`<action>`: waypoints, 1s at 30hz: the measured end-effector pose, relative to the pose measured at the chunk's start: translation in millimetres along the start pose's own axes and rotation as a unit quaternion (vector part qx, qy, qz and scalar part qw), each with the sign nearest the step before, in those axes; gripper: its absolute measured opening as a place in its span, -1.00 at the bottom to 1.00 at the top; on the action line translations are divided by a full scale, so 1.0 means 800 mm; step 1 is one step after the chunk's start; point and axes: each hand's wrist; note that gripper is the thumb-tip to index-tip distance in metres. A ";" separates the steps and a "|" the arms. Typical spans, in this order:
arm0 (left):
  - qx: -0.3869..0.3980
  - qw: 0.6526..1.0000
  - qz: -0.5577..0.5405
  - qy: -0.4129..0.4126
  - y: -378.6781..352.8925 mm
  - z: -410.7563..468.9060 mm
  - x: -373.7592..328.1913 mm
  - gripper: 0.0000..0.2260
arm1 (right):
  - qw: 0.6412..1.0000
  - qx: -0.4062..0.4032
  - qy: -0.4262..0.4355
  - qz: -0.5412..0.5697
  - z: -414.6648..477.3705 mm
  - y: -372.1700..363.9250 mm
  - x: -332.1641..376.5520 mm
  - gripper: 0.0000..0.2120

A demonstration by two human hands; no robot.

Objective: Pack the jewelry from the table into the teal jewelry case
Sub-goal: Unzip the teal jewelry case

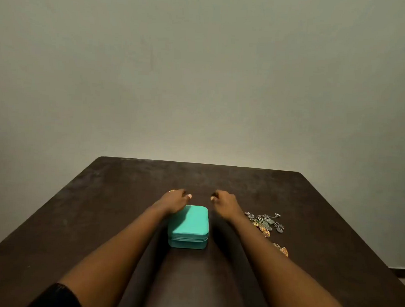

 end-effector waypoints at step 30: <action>0.120 0.973 -0.195 0.041 -0.008 0.023 0.019 -0.77 | 0.961 0.186 -0.021 0.202 0.038 -0.031 -0.029 -0.76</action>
Point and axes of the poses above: each hand's wrist, its own z-axis towards the middle knuckle, its own y-axis out of the back of the hand, x = y × z, and after that the axes turned 4 degrees about -y, right-handed
